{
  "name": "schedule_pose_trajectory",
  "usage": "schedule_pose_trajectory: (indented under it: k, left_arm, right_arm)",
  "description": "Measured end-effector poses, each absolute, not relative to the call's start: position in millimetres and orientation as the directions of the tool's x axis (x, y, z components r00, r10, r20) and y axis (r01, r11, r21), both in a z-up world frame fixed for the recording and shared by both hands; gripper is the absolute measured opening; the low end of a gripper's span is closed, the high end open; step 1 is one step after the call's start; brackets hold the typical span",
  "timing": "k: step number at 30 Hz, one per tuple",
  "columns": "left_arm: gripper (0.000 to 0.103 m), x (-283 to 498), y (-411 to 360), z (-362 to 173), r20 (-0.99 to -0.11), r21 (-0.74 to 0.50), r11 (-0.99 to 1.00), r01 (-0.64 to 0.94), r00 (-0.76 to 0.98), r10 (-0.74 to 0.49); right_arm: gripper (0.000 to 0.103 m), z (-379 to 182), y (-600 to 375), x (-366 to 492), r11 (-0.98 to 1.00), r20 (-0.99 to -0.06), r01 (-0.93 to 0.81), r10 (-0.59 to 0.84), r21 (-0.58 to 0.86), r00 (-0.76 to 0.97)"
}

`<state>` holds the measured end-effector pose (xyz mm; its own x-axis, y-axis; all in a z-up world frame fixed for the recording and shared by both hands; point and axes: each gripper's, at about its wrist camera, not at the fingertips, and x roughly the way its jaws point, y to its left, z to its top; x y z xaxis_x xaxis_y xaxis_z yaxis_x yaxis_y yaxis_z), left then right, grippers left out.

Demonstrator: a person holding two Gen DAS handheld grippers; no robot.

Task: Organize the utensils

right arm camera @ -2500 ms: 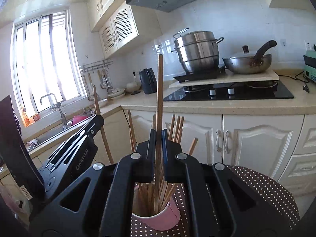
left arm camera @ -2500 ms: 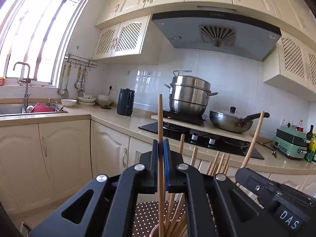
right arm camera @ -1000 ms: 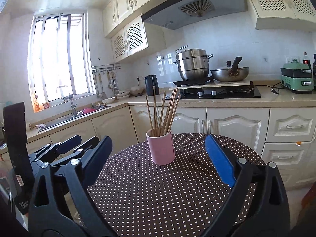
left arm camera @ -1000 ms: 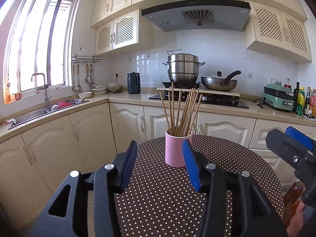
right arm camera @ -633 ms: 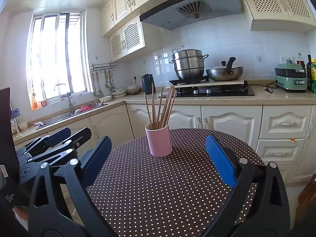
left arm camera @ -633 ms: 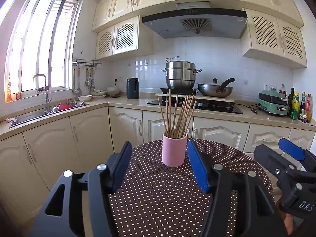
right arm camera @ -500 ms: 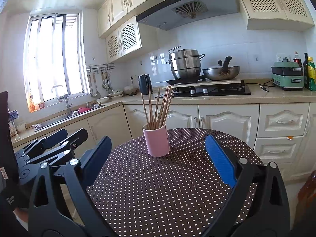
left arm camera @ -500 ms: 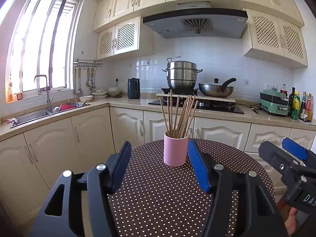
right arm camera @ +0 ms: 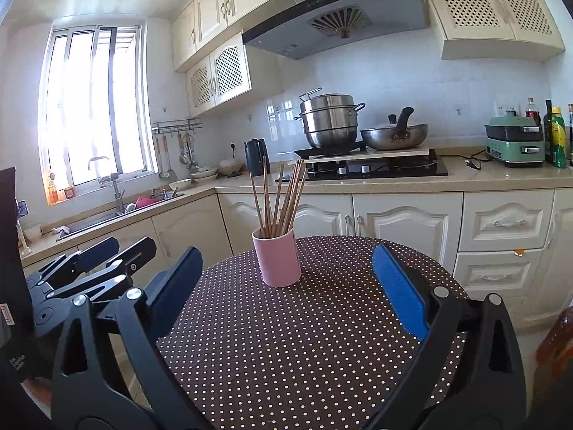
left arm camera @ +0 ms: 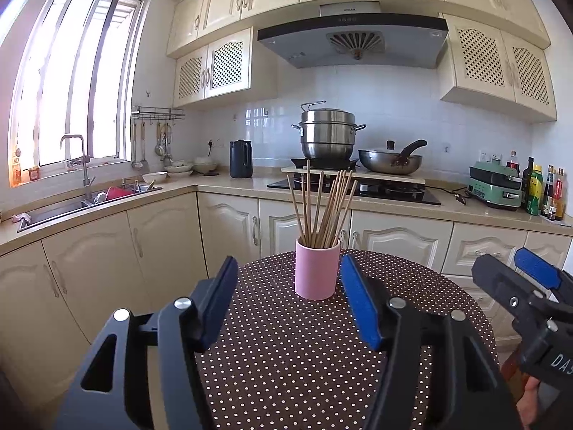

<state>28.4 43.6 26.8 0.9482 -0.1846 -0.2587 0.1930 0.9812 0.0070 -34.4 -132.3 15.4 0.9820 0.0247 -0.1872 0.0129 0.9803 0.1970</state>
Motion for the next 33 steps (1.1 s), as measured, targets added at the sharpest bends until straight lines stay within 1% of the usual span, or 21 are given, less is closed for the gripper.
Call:
schedule_pose_trajectory:
  k: [14,26,29,33]
  left_arm:
    - [0.060,25.0,40.7,26.9,-0.256,0.008,0.978,0.208,0.946,-0.199]
    - [0.060,23.0,36.8,24.9,-0.263,0.002,0.975,0.220,0.941,-0.212]
    - [0.063,23.0,37.3,24.7,-0.263,-0.004,0.974,0.226,0.940,-0.219]
    - [0.064,22.2,38.4,24.9,-0.257,-0.007,0.974,0.225,0.941,-0.220]
  right_arm:
    - [0.094,16.2,-135.4,-38.1,0.976,-0.181,0.014,0.027,0.219,0.983]
    - [0.094,14.2,-134.7,-35.1,0.974,-0.207,0.019,0.029,0.227,0.978]
    - [0.094,13.7,-134.3,-35.3,0.974,-0.213,0.021,0.028,0.224,0.977]
    - [0.094,14.0,-135.1,-35.3,0.975,-0.214,0.021,0.027,0.222,0.976]
